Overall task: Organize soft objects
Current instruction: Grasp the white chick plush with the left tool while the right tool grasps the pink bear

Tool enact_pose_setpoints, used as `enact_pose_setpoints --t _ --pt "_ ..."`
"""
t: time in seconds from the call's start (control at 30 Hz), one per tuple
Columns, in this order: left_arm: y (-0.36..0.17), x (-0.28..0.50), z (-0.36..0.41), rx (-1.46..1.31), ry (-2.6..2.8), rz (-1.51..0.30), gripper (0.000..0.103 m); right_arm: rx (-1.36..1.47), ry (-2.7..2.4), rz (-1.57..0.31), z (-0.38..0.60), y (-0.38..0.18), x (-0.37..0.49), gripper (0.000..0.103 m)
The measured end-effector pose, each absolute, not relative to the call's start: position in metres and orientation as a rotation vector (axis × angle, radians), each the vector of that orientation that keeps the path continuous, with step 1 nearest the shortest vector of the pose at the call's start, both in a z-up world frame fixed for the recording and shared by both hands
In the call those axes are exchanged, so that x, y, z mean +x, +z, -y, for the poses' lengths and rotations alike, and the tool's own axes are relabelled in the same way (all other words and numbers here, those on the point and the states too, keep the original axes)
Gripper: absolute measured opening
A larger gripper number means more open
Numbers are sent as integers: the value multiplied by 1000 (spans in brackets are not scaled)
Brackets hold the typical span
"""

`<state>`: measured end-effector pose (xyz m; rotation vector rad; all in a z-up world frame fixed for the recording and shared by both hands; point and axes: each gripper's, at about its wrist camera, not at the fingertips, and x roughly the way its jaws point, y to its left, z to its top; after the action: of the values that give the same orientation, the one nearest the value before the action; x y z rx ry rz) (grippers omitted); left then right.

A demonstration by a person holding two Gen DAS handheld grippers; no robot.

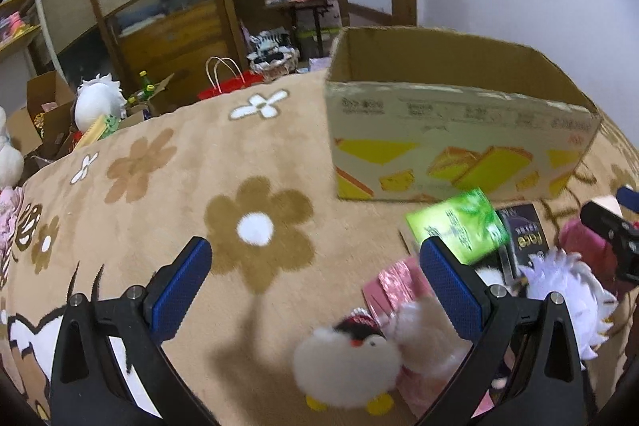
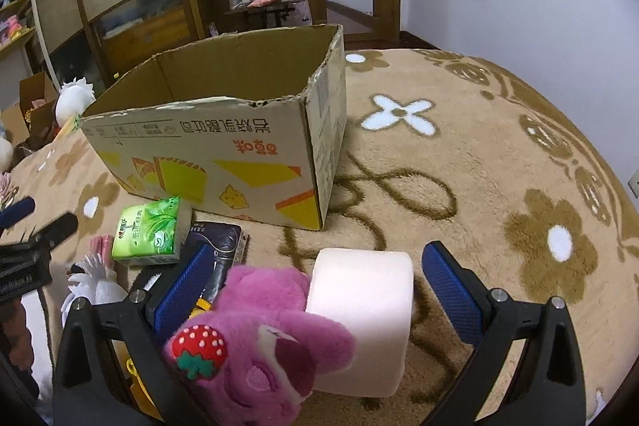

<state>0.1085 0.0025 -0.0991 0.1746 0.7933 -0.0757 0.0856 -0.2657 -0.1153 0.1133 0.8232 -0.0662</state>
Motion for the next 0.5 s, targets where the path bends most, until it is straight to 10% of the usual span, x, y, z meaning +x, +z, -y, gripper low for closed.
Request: enact_pose_setpoints --t 0.5 --pt "-114 99 5 232 -82 -909 103 106 -69 -882 256 -118 79 103"
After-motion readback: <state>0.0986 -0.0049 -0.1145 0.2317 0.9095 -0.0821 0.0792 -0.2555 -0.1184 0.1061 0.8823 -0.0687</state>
